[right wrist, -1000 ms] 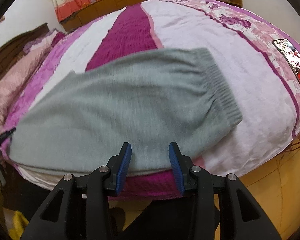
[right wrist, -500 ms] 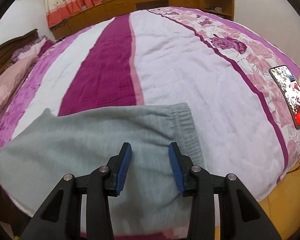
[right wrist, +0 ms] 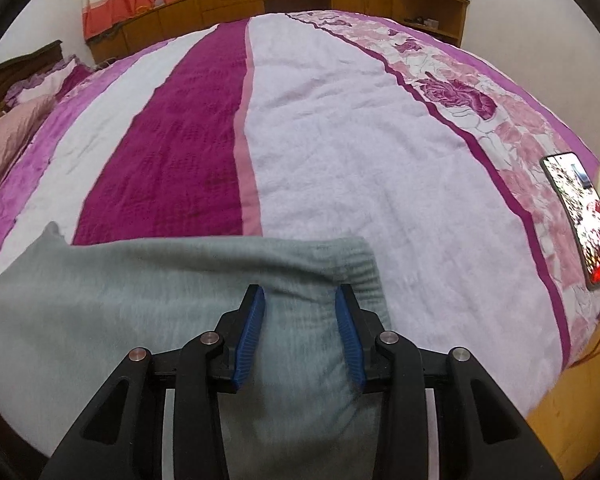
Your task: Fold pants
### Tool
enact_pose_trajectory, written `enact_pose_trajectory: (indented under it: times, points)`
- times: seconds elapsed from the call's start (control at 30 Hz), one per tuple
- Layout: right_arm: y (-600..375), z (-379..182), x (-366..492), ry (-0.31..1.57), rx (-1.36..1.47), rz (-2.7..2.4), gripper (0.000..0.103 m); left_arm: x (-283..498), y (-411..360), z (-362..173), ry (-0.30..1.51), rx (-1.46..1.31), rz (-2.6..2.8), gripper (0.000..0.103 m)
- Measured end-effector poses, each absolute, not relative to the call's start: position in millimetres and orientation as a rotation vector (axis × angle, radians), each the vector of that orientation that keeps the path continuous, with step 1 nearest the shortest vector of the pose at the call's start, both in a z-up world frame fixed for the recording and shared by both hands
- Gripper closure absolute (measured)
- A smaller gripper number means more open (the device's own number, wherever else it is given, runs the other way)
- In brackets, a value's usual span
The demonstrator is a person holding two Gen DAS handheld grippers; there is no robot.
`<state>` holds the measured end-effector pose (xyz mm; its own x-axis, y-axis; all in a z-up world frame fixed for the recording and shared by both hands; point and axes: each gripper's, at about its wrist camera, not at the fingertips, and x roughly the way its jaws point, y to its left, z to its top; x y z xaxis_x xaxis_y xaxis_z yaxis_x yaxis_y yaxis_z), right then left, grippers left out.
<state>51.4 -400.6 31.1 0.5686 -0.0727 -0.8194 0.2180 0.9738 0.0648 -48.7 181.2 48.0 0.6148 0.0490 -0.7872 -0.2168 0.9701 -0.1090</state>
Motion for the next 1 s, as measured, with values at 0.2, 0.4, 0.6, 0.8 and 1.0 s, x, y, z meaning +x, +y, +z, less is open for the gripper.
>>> enact_pose_trajectory:
  times: [0.2,0.4,0.6,0.8,1.0]
  points:
    - [-397.6,47.8,8.4,0.914,0.214,-0.116,0.072,-55.6,190.0,47.7,0.904,-0.378,0.086,0.073]
    - [-392.0,42.3,-30.8,0.921,0.217,-0.092,0.072,-53.3,180.6,30.9,0.948,-0.440,0.073,0.071]
    - [-384.9,28.5,-46.4,0.941,0.190,-0.089,0.072,-51.0,179.7,24.8,0.930,-0.497,0.075,0.069]
    - [-382.1,23.6,-46.0,0.946,0.197,-0.094,0.072,-47.0,188.2,24.9,0.895,-0.551,0.089,0.087]
    - [-383.9,21.5,-44.7,0.958,0.197,-0.093,0.072,-62.5,187.8,42.1,0.873,-0.481,0.103,0.101]
